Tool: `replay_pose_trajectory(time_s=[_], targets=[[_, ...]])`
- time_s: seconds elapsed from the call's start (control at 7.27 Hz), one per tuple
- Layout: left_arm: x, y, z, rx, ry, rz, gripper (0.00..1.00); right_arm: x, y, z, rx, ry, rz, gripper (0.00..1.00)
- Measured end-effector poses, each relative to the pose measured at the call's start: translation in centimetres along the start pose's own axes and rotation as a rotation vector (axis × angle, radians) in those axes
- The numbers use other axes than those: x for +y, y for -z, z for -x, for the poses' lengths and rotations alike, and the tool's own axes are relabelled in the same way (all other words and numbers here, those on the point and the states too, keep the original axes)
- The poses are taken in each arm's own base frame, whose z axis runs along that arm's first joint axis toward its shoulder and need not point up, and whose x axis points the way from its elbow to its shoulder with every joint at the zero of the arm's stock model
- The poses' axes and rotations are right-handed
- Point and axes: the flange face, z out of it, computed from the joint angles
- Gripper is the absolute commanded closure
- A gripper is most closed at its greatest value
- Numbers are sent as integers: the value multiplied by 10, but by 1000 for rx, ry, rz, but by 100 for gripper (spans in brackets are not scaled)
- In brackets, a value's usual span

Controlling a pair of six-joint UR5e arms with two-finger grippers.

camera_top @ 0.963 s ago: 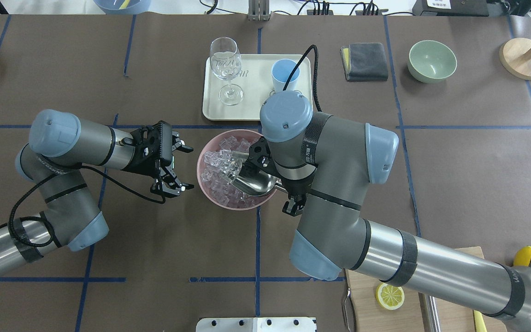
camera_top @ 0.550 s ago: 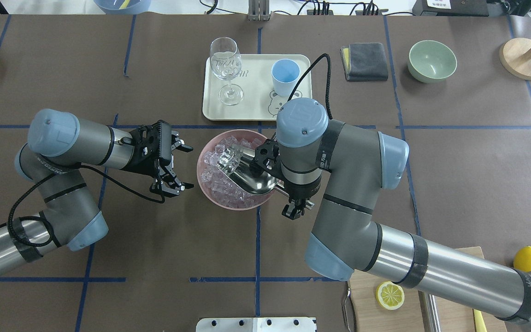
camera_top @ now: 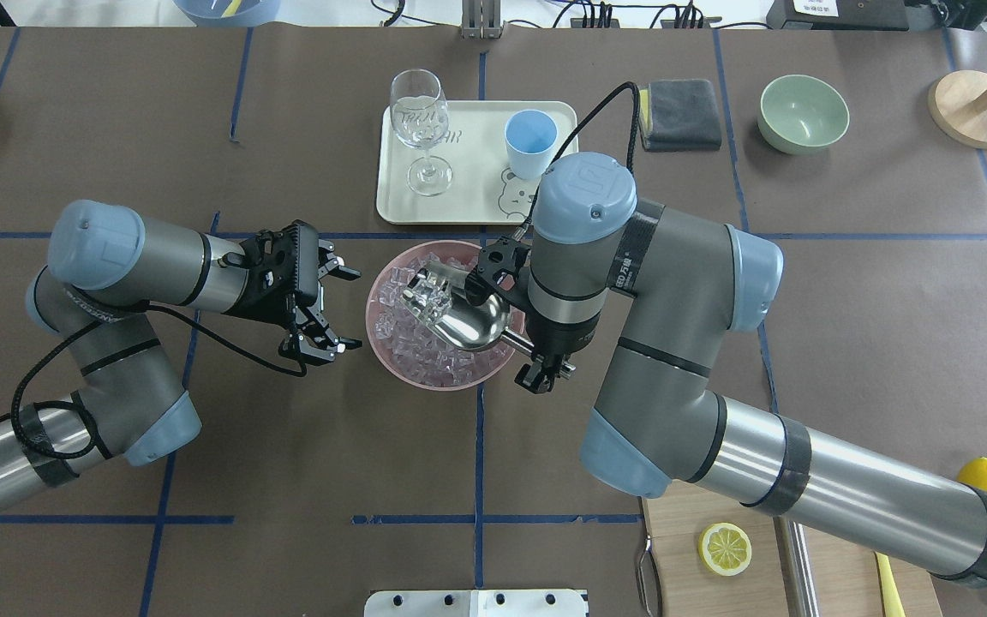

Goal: Put ice in cup with scoop
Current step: 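Drag the scoop through the ice and lift it out filled with cubes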

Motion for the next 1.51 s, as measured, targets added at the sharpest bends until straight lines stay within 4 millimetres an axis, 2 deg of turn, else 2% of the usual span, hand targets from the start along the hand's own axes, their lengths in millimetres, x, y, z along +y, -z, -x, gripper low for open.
replay_pose_trajectory(time_s=[0.28,0.83,1.24,1.51], targets=[[-2,2,1,-2,-2,-3,0,6,22,1,-8,-27,-38,100],[-1,4,3,-6,-2,-3,0,11,28,1,-19,-112,-85,100],[-3,6,3,-8,-5,-7,0,27,22,-7,-65,-133,-220,100],[-5,7,3,-8,-6,-11,0,37,34,-5,-82,-135,-278,100]])
